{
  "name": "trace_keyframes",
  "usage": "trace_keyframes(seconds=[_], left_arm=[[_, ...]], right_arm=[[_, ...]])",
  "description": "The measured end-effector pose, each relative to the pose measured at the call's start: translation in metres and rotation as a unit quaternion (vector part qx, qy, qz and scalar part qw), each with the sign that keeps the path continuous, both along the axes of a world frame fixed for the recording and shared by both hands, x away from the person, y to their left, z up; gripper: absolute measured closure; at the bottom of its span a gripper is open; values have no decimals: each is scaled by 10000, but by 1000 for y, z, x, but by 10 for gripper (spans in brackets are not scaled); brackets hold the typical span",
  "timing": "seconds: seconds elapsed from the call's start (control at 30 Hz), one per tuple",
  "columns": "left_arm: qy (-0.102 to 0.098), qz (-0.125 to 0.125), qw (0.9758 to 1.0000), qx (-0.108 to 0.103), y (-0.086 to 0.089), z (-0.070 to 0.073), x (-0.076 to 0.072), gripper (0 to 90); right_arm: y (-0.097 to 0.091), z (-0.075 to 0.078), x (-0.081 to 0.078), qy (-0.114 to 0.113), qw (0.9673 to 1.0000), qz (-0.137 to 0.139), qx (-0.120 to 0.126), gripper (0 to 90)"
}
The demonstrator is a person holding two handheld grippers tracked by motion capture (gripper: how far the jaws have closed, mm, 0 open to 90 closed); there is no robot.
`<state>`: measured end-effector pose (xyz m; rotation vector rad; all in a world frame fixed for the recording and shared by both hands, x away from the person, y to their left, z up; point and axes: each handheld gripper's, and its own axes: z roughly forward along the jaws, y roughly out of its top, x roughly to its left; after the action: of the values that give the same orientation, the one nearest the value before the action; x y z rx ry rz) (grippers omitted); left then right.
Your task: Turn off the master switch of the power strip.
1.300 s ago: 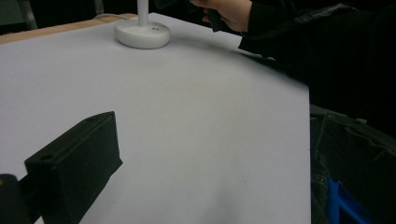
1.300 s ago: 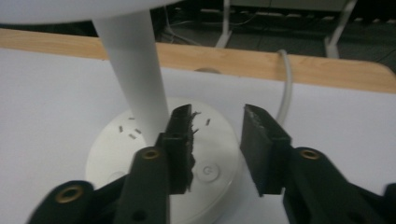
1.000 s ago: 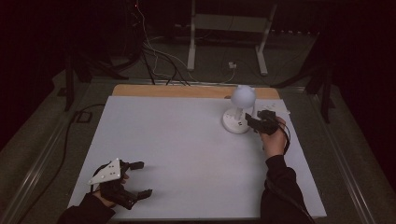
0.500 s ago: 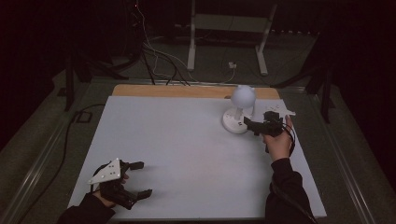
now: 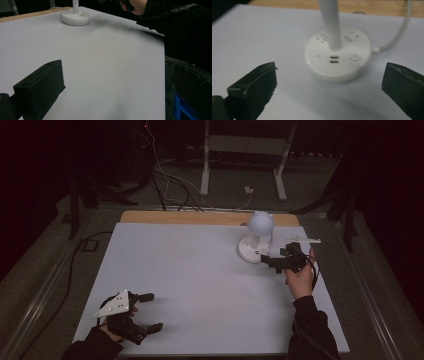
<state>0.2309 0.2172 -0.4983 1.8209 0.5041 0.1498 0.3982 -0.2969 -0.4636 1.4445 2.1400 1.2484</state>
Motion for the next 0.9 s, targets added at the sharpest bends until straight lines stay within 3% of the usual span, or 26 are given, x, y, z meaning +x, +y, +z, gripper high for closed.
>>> trace_keyframes(seconds=[0.17, 0.43, 0.53, 0.6, 0.9], left_arm=[[0, -4, 10000, 3, 0, 0, 0, 4], [-20, -13, 10000, 5, 1, 0, 0, 4], [-28, -16, 10000, -8, 1, 1, 0, 4], [-26, -19, 10000, -12, 1, 1, 0, 4], [-29, -23, 10000, -21, 1, 1, 0, 4]], right_arm=[[6, 2, -11, -34, 9997, 226, 40, 0], [21, 2, -34, -404, 9966, 708, 125, 0], [25, -1, -41, -386, 9949, 919, 172, 0], [28, -3, -48, -446, 9939, 1009, 65, 0], [31, -11, -75, -373, 9921, 1194, 5, 0]])
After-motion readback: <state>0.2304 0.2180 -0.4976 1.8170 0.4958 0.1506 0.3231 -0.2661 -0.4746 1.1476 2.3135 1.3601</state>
